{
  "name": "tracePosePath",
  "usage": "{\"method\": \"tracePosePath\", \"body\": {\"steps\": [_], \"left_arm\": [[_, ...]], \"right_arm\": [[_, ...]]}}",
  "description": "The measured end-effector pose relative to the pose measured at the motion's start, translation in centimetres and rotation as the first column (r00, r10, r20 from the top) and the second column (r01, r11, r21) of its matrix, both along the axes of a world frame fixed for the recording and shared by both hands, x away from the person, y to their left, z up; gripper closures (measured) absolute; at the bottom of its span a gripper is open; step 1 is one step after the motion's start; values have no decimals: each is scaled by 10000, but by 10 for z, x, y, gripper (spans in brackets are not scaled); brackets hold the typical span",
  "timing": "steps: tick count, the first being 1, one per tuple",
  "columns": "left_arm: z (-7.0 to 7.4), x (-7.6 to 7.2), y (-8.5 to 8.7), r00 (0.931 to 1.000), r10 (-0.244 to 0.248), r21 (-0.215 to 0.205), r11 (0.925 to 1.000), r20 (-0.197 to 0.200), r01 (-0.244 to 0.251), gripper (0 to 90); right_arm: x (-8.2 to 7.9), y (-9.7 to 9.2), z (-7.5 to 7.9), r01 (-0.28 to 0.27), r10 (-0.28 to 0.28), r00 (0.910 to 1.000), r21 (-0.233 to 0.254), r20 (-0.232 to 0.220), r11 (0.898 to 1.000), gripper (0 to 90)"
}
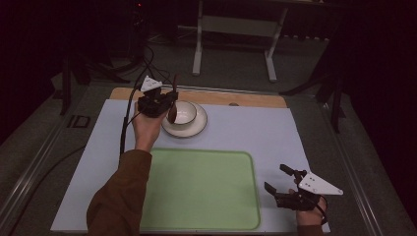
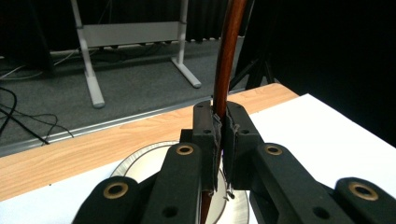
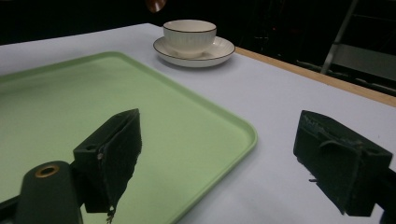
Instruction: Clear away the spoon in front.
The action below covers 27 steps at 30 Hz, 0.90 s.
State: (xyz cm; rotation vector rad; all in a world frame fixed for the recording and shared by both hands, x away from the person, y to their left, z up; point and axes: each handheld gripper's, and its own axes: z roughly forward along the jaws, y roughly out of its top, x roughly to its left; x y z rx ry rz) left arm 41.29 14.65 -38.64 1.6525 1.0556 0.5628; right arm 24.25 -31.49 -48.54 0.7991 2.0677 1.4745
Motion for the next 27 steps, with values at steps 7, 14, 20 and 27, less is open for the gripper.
{"method": "tracePosePath", "body": {"steps": [7, 14, 20, 27], "left_arm": [[1, -20, 9, 9999, -133, 67, 9999, -31, 133, 851], [6, -44, 20, 9998, -216, 15, 9998, 46, 216, 850], [10, -63, 26, 9994, -348, -80, 9994, 92, 349, 849], [8, -82, 30, 9989, -464, -217, 9987, -24, 463, 849]], "right_arm": [[0, 0, 0, -2, 2, 10000, -47, -7, 10000, 149], [-1, 2, 0, -8, 8, 10000, -99, 1, 10000, 149], [0, 2, 0, -35, 36, 10000, -156, 7, 9999, 149], [0, 2, 0, -30, 30, 10000, -160, 5, 9999, 149]]}}
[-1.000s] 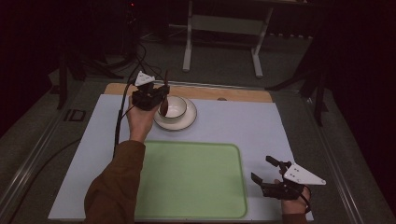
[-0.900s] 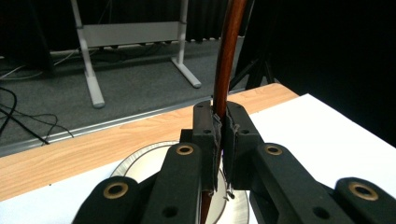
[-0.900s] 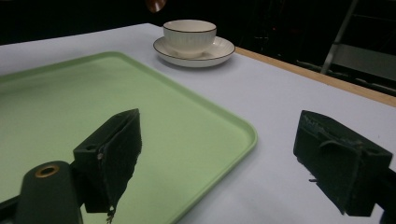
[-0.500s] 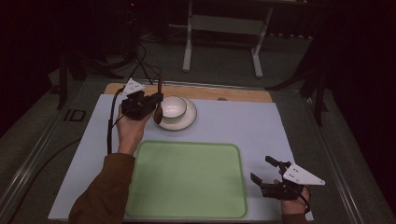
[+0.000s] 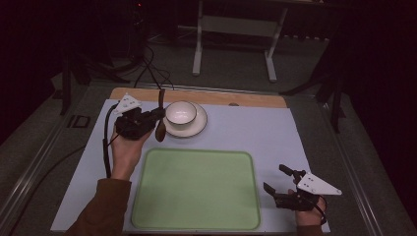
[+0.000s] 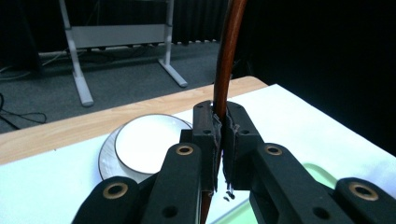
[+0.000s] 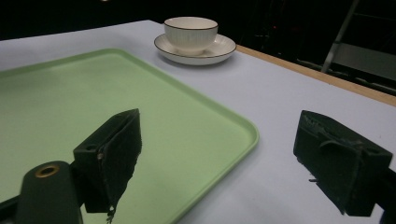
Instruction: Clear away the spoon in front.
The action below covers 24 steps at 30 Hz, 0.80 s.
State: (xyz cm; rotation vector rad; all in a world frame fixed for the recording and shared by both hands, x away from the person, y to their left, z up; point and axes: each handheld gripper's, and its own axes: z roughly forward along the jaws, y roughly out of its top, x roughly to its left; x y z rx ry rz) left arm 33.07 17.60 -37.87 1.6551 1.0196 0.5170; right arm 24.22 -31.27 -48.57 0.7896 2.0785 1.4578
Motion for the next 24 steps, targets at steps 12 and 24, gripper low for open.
{"method": "tracePosePath", "body": {"steps": [12, 24], "left_arm": [[-16, -28, 7, 9990, -125, -195, 9997, -426, 117, 849], [-36, -50, 9, 9955, -191, -316, 9994, -931, 162, 849]], "right_arm": [[0, 1, 0, -11, 11, 10000, -29, 11, 10000, 149], [-1, 1, 0, -21, 21, 10000, -33, 0, 10000, 149]]}}
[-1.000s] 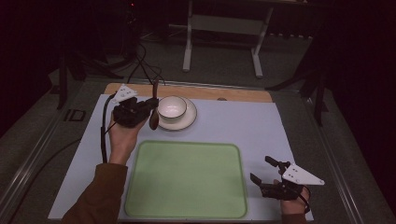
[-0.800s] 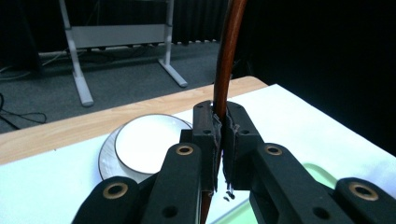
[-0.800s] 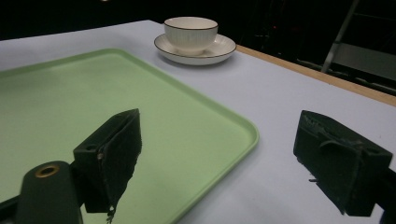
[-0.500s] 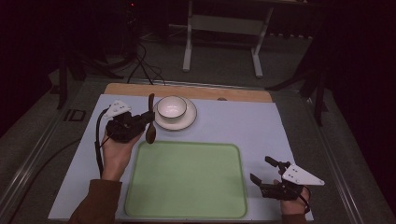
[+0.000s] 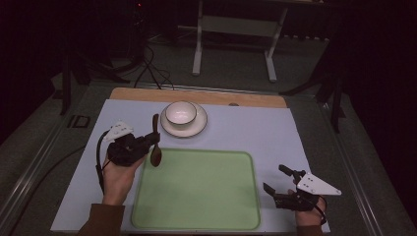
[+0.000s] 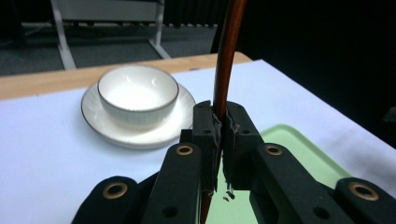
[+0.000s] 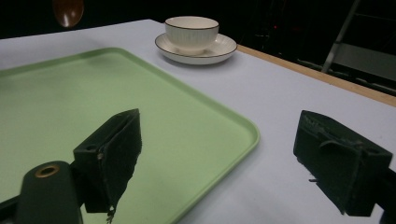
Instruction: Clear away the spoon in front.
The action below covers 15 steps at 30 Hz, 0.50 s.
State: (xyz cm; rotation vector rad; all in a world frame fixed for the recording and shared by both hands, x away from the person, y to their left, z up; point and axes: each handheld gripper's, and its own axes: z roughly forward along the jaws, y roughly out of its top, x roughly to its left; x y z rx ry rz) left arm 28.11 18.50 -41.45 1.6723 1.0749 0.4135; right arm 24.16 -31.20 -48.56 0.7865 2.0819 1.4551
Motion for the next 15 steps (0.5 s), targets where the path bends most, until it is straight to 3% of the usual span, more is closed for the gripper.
{"method": "tracePosePath", "body": {"steps": [15], "left_arm": [[-28, -26, 2, 9972, -187, -86, 9998, -720, 181, 848]], "right_arm": [[0, 1, 0, -6, 6, 10000, -29, -14, 10000, 149]]}}
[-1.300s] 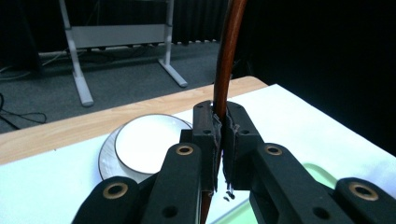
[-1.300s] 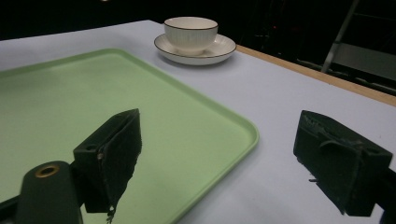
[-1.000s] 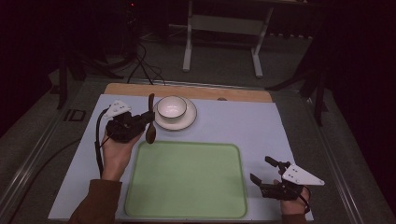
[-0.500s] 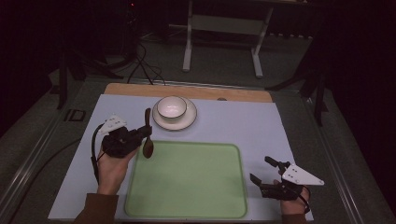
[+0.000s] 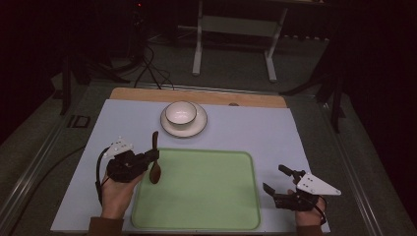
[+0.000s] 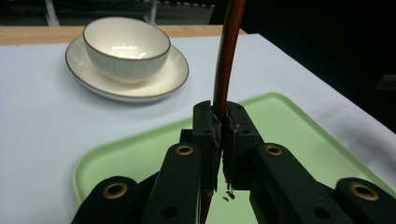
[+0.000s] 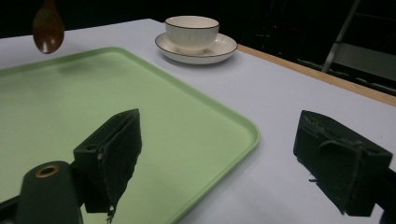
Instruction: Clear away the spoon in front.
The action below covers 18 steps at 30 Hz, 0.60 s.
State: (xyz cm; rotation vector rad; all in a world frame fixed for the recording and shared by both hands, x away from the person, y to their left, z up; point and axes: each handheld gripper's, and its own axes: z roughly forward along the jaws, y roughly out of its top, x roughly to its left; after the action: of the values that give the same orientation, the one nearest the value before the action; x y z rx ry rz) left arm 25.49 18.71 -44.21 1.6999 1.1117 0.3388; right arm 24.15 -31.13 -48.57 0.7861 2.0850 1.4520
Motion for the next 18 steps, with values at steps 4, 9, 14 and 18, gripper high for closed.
{"method": "tracePosePath", "body": {"steps": [4, 9, 14, 18], "left_arm": [[-5, -6, 1, 9999, -73, 4, 10000, -125, 73, 848], [-10, -15, 3, 9996, -92, -77, 9999, -256, 90, 848], [-16, -23, 3, 9989, -211, -125, 9997, -422, 205, 848], [-21, -30, 5, 9977, -285, -186, 9995, -611, 274, 848]], "right_arm": [[0, 0, 0, -6, 5, 10000, -7, -14, 10000, 149], [0, 0, 0, -3, 3, 10000, 3, -3, 10000, 149], [0, 0, 0, -19, 19, 10000, -11, 5, 10000, 149], [0, 0, 0, 5, -5, 10000, -6, 2, 10000, 149]]}}
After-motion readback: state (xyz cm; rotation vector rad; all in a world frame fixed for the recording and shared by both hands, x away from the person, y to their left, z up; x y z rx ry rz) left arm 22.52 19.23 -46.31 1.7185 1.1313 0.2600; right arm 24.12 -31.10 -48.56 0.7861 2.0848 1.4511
